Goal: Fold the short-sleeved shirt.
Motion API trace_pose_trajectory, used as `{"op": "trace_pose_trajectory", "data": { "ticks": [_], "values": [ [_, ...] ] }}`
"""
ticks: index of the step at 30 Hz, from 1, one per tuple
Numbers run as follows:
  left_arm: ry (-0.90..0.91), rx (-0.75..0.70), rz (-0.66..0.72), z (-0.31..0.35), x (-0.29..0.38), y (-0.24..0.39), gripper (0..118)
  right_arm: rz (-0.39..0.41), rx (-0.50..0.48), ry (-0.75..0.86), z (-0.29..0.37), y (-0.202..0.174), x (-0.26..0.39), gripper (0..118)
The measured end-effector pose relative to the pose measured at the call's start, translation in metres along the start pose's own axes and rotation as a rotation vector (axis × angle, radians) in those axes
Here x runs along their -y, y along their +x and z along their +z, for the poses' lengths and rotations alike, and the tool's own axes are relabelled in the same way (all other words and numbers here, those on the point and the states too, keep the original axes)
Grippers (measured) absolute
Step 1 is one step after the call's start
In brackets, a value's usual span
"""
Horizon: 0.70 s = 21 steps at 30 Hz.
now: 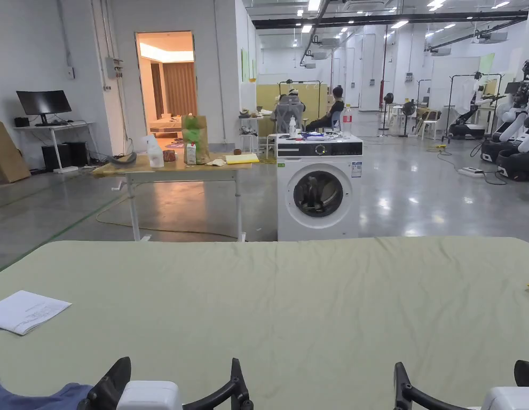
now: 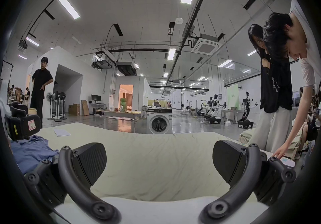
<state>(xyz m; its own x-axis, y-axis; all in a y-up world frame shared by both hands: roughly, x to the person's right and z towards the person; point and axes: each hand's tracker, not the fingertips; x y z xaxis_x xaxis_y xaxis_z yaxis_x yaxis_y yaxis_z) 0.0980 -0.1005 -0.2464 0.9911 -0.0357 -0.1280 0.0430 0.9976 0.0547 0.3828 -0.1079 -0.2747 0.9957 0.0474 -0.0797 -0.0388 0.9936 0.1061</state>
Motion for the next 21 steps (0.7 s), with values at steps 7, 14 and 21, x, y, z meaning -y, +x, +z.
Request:
{"op": "trace_pose_trajectory", "data": {
  "ticks": [7,14,21],
  "values": [
    [0.012,-0.005,0.008,-0.0003,-0.0014,-0.0023,106,0.001,-0.016,-0.008,-0.0025,-0.0017,-0.0014,118],
    [0.013,-0.014,0.005,0.0004,0.0003,-0.0037,106,0.005,-0.021,-0.001,-0.0026,-0.0043,-0.002,118],
    [-0.003,-0.005,-0.016,0.0032,-0.001,-0.0058,96,-0.011,-0.057,-0.005,0.0003,-0.0034,-0.0023,108]
  ]
}}
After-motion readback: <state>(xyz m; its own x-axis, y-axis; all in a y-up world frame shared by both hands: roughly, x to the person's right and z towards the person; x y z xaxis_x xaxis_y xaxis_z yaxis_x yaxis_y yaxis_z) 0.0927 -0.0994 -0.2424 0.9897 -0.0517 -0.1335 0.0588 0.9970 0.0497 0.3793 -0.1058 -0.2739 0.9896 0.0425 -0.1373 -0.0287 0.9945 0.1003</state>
